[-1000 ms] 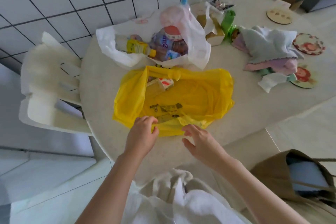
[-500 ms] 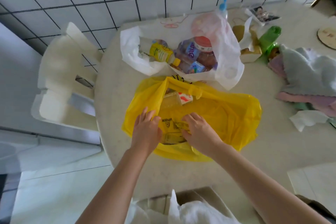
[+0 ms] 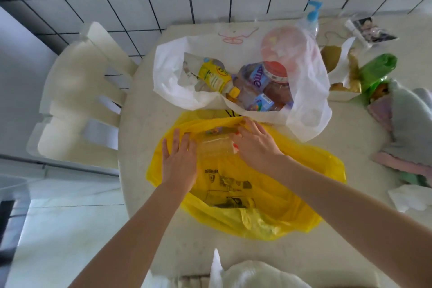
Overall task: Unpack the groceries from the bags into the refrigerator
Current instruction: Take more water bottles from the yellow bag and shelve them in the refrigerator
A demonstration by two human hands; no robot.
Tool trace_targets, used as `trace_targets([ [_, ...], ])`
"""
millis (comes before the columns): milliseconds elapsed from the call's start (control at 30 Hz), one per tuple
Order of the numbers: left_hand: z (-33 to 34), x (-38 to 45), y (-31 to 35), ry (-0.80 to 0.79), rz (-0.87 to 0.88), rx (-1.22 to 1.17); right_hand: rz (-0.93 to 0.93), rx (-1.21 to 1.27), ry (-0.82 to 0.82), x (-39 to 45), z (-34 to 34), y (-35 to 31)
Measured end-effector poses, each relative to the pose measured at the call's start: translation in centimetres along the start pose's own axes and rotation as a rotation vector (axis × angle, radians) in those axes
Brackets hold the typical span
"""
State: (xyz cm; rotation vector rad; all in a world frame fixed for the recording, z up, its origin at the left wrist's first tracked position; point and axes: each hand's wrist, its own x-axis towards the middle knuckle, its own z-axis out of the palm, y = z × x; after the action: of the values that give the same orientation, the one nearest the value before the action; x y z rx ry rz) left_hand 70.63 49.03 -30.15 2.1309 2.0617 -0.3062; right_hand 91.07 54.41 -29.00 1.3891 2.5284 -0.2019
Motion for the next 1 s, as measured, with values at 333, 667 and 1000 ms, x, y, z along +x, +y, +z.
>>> trace_targets([
  [333, -0.3, 4.0, -4.1, -0.093, -0.046, -0.052, 0.068, -0.051, 0.019, 4.7, -1.7, 4.9],
  [667, 1.1, 3.7, -7.4, -0.236, -0.154, -0.213, 0.045, 0.056, -0.11, 5.9, -0.5, 5.5],
  [1000, -0.8, 1.9, -4.1, 0.161, -0.102, -0.222, -0.056, 0.113, 0.281, 2.7, -0.9, 1.2],
])
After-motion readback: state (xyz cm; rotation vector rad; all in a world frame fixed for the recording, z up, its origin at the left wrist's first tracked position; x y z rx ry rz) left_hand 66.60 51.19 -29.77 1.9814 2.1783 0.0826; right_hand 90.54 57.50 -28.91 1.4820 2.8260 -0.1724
